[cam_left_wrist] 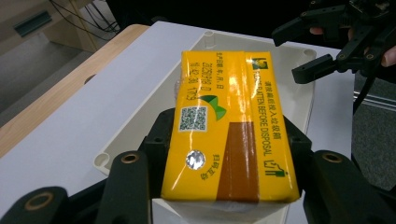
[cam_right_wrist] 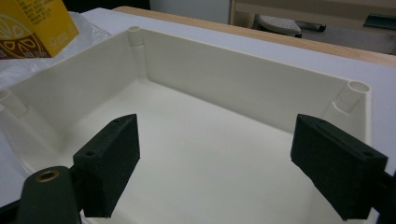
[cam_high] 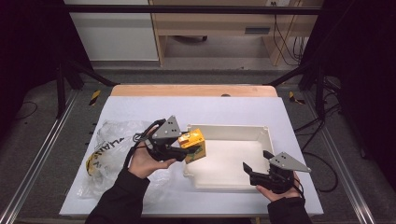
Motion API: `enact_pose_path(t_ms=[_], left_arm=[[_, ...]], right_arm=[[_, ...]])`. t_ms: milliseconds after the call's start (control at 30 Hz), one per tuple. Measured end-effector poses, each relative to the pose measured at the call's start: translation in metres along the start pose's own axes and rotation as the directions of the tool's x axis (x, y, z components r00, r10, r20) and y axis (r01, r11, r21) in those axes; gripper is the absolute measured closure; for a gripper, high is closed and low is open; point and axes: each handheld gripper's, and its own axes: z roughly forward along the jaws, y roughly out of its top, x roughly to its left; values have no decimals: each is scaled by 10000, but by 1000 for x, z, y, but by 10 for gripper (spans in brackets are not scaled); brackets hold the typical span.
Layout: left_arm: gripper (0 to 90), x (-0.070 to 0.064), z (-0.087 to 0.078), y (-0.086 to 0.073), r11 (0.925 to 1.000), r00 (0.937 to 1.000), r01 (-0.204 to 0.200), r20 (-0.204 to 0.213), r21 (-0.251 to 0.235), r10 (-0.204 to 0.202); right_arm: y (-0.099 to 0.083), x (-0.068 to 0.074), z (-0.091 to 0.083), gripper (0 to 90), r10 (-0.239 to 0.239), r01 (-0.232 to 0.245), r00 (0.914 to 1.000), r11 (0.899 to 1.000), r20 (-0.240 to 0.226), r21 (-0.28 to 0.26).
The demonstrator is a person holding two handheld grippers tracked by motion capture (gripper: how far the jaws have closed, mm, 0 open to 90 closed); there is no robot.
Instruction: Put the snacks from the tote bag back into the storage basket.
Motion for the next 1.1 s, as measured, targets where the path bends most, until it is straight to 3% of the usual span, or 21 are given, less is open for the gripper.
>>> enact_pose_path(t_ms=[433,1100], left_arm=[[508,2,18,-4,9993,9973,-359,639,133,350],[507,-3,42,-15,9962,9874,-735,1441,468,661]], right_arm=[[0,0,0,158,-21,21,10000,10000,0,-15],[-1,0,1,158,-61,61,10000,10000,-17,13]])
